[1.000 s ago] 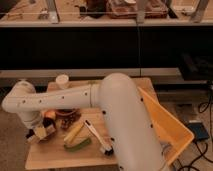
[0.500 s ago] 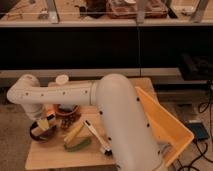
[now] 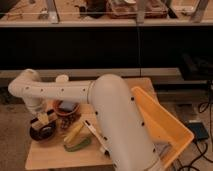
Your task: Wipe purple bowl with eraser
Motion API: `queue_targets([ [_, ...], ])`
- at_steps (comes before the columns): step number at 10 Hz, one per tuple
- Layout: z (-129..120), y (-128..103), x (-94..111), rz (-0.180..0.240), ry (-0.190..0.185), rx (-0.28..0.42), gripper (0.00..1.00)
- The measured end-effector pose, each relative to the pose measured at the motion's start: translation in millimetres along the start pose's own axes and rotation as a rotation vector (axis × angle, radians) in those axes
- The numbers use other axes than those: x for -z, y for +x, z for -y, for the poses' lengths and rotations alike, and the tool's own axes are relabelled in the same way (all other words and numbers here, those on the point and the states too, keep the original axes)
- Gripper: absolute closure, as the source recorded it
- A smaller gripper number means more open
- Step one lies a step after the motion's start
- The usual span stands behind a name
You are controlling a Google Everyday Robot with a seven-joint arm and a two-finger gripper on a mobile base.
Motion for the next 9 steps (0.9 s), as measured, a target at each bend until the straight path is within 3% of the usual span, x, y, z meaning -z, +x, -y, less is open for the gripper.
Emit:
queue_targets([
  [4, 6, -45, 10, 0.023, 0.022, 0.075, 1.00],
  [7, -13, -55, 4, 0.041, 0.011, 0.105, 1.00],
  [9, -24, -51, 1, 0.085, 0.010, 0.112, 1.00],
])
